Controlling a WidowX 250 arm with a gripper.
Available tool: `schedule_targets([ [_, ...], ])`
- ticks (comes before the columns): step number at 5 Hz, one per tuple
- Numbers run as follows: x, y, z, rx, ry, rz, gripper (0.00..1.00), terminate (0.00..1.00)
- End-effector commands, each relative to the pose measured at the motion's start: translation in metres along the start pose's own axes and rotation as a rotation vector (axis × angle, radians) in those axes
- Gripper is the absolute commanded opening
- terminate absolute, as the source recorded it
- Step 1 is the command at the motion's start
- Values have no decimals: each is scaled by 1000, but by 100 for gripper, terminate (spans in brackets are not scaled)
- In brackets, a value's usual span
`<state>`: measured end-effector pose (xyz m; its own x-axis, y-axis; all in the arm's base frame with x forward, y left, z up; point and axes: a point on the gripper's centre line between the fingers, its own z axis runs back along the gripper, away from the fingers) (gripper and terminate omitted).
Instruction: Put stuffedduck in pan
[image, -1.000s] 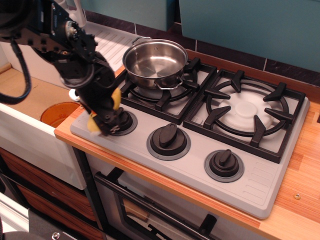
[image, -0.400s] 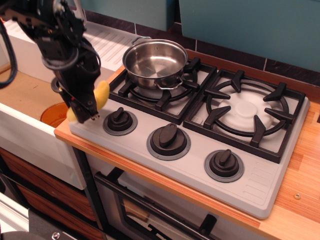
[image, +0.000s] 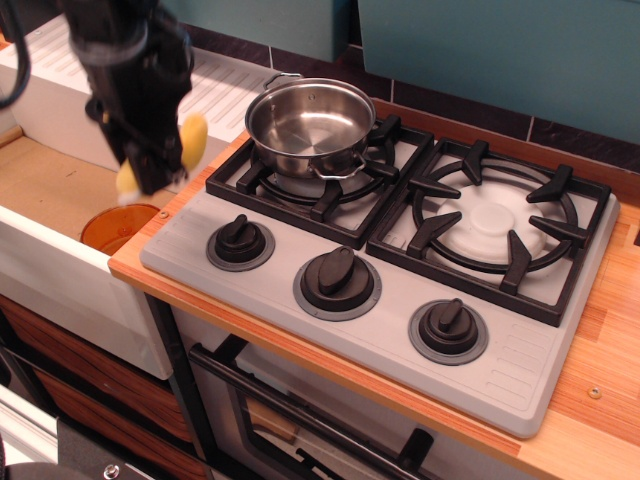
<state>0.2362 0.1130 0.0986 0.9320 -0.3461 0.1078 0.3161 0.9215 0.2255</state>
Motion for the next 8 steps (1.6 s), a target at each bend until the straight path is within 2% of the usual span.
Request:
schedule_targets([
  [1, 56, 15, 48, 43, -36, -54, 0, 0],
  [3, 107, 10, 46, 26, -57, -88, 0, 0],
  [4, 124, 4, 40, 19, -63, -91, 0, 0],
  [5, 134, 2, 37, 21, -78, -118, 100, 0],
  [8, 135, -1, 41, 10, -74, -107, 100, 0],
])
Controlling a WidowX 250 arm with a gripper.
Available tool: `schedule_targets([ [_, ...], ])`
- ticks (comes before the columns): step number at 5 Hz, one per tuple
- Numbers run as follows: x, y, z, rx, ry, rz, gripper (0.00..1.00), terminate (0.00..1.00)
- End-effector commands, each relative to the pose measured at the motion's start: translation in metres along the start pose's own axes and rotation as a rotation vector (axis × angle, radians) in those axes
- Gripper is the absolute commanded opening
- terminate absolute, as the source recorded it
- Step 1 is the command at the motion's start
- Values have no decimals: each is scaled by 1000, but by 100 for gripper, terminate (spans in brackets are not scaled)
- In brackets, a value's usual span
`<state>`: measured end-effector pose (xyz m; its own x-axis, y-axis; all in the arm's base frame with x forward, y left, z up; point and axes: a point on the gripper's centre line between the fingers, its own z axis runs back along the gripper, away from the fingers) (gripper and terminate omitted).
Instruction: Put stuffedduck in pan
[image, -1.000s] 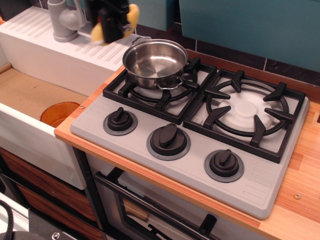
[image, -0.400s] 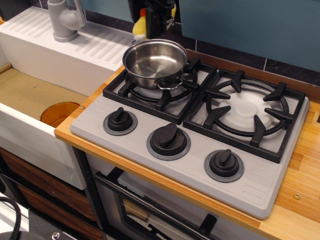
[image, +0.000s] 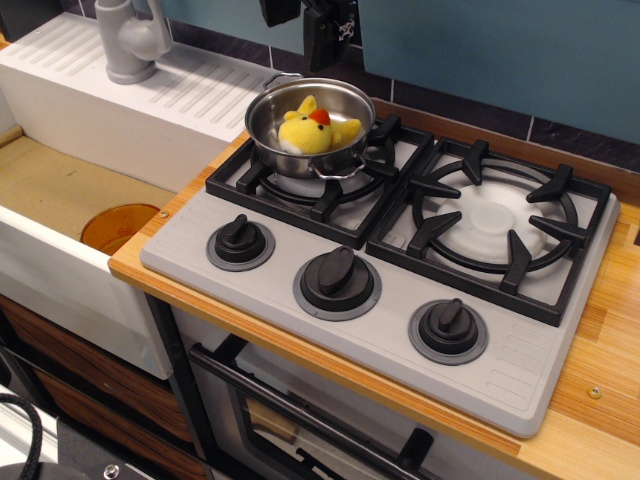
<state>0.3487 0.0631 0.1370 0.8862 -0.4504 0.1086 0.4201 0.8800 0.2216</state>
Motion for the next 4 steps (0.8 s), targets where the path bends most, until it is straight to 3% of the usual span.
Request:
schedule_targets([
  [1, 10, 1, 18, 28, -41, 7, 100, 0],
  [2, 12, 2, 20, 19, -38, 12, 100, 0],
  [4, 13, 0, 28, -60, -26, 57, 100, 0],
])
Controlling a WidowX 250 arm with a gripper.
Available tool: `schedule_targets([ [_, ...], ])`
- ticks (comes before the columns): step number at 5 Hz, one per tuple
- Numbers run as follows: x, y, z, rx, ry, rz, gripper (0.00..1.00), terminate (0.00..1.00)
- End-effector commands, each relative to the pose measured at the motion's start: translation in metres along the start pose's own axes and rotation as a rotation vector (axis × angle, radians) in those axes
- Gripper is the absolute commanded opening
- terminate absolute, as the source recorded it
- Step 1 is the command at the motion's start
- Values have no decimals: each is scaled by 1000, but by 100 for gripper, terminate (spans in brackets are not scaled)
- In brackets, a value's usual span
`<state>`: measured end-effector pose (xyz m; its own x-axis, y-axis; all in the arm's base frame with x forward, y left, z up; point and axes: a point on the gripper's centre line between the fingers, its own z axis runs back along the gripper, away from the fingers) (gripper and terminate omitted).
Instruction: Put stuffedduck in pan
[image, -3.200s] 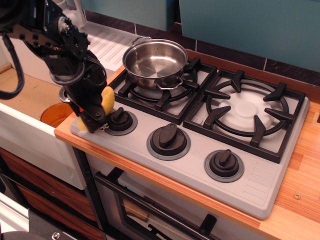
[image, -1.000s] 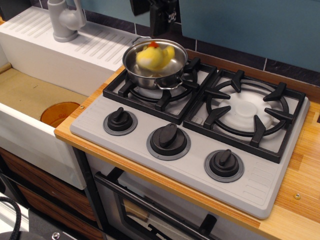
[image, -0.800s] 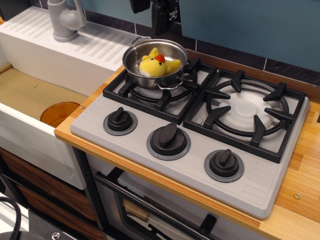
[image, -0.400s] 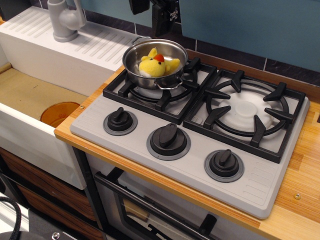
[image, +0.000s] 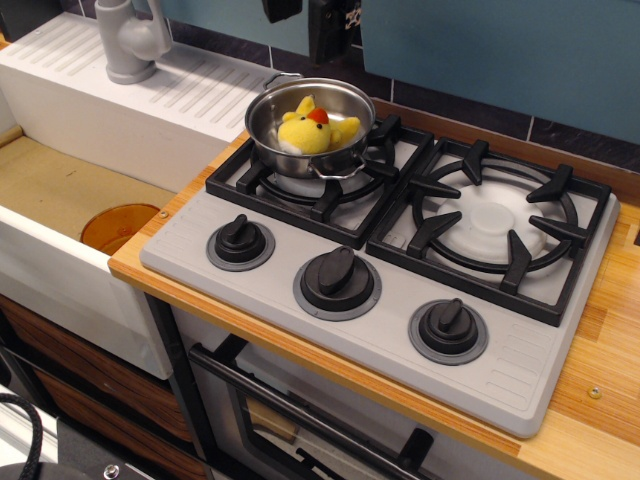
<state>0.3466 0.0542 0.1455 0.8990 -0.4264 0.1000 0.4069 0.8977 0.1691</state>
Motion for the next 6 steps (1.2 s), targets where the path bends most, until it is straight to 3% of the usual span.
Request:
schedule_targets([
  [1, 7, 5, 21, 32, -23, 68, 100, 0],
  [3, -20, 8, 15, -22, -4, 217, 100, 0],
  [5, -44, 16, -2, -85, -63, 338, 100, 0],
  [6, -45, 26, 2, -65, -104, 393, 100, 0],
])
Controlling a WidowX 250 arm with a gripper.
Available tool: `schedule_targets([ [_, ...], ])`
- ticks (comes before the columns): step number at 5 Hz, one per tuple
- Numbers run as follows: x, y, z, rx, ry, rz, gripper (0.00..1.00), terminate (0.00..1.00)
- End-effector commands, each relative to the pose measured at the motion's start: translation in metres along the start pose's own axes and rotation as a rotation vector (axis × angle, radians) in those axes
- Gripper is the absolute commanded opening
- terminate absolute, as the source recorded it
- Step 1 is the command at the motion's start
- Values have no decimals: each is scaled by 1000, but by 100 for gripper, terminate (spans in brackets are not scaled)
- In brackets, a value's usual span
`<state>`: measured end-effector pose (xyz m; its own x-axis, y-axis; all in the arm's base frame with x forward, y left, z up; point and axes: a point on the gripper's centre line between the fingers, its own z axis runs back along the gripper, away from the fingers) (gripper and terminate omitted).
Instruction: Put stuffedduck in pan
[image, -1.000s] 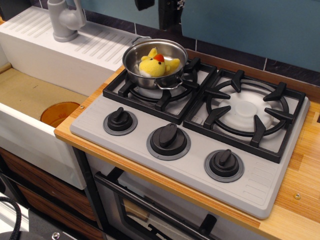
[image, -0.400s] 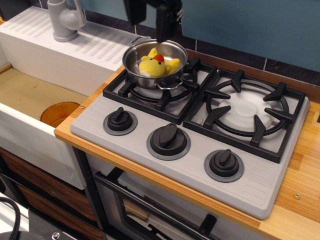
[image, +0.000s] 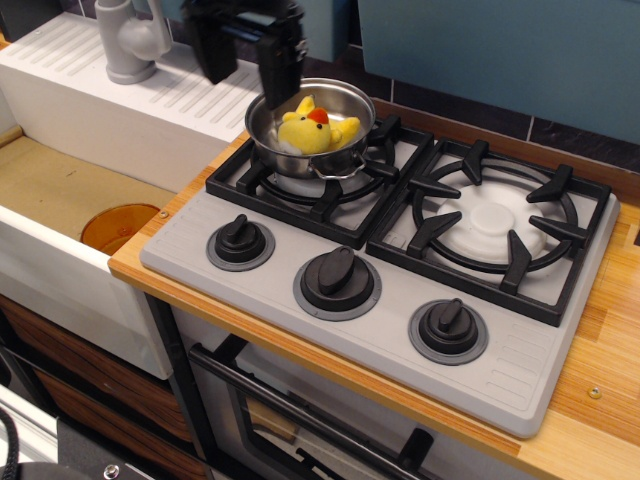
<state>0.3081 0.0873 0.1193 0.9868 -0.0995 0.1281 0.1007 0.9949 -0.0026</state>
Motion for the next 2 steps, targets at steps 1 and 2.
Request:
schedule_targets([
  [1, 19, 17, 29, 45, -144, 39, 100, 0],
  [2, 28, 20, 25, 110, -112, 16, 100, 0],
])
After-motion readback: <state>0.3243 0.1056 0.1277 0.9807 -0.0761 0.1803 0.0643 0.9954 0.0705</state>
